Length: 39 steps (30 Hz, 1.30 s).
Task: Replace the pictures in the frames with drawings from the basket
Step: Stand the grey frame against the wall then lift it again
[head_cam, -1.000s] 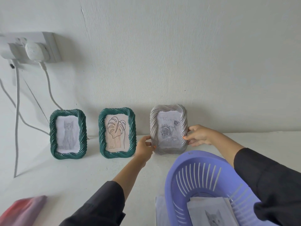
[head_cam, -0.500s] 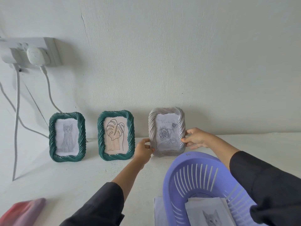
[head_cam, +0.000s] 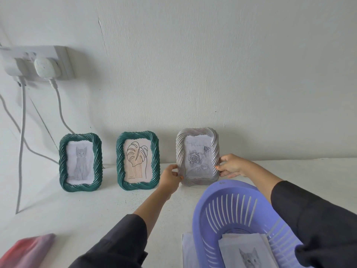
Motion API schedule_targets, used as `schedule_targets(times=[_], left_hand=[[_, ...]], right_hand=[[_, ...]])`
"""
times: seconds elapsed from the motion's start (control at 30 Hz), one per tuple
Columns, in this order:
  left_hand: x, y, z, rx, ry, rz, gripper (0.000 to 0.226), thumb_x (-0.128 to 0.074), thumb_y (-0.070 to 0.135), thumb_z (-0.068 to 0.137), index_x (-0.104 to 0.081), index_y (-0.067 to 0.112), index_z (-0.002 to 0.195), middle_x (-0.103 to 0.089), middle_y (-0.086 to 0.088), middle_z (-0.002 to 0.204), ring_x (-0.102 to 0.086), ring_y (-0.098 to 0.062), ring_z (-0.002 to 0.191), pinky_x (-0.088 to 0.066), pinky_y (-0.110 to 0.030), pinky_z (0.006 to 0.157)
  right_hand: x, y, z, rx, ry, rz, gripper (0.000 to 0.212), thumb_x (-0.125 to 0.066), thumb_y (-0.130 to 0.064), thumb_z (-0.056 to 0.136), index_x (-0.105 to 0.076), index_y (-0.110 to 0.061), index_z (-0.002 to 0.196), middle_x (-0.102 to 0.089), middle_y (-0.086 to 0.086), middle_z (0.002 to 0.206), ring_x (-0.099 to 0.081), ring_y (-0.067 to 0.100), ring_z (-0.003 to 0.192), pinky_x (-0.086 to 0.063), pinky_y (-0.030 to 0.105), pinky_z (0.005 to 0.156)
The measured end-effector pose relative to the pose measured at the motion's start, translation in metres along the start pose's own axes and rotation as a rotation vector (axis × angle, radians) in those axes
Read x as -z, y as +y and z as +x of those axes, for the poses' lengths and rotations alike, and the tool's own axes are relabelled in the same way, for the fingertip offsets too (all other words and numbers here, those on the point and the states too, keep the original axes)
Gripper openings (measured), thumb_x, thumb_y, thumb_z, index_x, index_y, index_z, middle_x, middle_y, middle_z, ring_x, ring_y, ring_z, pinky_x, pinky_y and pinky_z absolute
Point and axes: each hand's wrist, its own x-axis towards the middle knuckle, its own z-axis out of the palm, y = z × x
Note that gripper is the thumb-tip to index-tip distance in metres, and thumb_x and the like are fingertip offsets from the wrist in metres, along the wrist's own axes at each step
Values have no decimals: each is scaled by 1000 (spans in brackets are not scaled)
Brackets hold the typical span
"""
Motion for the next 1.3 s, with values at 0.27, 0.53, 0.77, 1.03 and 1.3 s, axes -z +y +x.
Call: schedule_targets(times=[0.27,0.53,0.77,1.03,1.3], left_hand=[[-2,0,4,26,0,7,44,-51,-5,89,-46,11,130,-62,-7,95,-57,-20,83,-49,-32,74],[-4,1,5,26,7,-19,45,-47,-8,89,-47,9,131,-61,-5,87,-56,-23,84,-48,-33,81],[-5,2,5,30,5,-27,46,-46,-10,89,-45,7,131,-61,-10,93,-58,-23,86,-51,-37,87],[-4,4,4,39,-10,-28,47,-46,-9,89,-45,8,132,-60,-6,86,-58,-23,86,-51,-39,88],[0,12,-6,30,-4,14,48,-47,-8,89,-43,8,134,-58,-2,77,-49,-12,63,-40,-21,54]], right_hand=[[-2,1,1,-10,26,-4,32,-51,-18,95,-50,-9,125,-61,10,126,-62,23,104,-45,34,98],[-3,3,1,-20,26,-13,31,-48,-16,96,-49,-6,125,-60,15,126,-60,14,73,-38,19,58],[-3,3,1,-32,27,-33,31,-48,-19,96,-50,-9,124,-61,11,125,-60,18,89,-41,18,64],[-3,2,0,-38,23,-50,30,-51,-21,94,-51,-11,123,-62,10,122,-60,18,93,-42,19,68],[-2,-1,-4,-66,25,-67,15,-54,-23,93,-52,-12,103,-58,8,109,-57,20,95,-44,29,80]])
